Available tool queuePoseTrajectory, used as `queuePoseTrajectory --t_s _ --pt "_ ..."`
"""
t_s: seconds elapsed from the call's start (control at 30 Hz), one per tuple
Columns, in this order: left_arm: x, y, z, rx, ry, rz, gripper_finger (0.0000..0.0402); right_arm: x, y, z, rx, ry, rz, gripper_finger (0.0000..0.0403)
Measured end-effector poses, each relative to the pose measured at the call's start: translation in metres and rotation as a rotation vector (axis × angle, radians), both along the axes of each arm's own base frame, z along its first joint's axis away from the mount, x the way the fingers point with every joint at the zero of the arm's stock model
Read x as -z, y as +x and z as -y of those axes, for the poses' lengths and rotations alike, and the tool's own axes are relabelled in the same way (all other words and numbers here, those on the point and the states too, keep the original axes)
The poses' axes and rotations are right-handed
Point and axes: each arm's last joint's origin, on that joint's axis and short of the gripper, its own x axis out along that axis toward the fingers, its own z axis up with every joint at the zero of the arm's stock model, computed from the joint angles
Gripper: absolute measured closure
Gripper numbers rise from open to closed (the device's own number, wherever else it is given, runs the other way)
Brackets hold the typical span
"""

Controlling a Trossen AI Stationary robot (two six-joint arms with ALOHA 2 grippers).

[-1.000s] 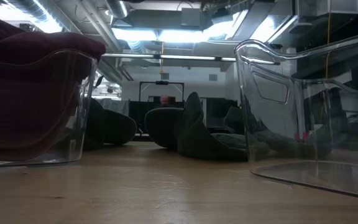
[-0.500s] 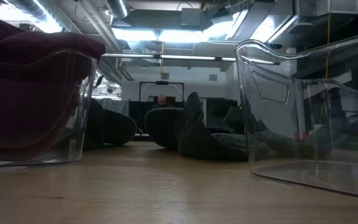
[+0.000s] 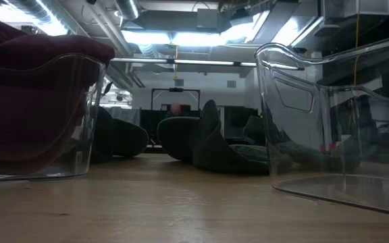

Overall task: Pick & Place hat
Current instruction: Put the red cap into the left transparent bin

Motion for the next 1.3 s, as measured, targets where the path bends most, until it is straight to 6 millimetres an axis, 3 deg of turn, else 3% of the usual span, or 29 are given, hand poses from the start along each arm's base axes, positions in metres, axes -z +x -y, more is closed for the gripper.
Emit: queuePoseTrajectory --t_s 0.4,0.93,1.3 --pt "0.0 0.003 0.001 0.051 0.011 -0.004 0.0391 0.002 -0.001 -0.001 -0.019 0.031 -0.013 0.0368" --pt "0.001 0.005 0.003 0.258 0.36 -0.093 0.0396 0.011 -0.003 -0.008 -0.124 0.428 -0.068 0.0344" --pt "0.002 0.006 0.003 0.314 0.594 -0.157 0.0397 0.012 -0.002 -0.011 -0.069 0.723 -0.073 0.0257"
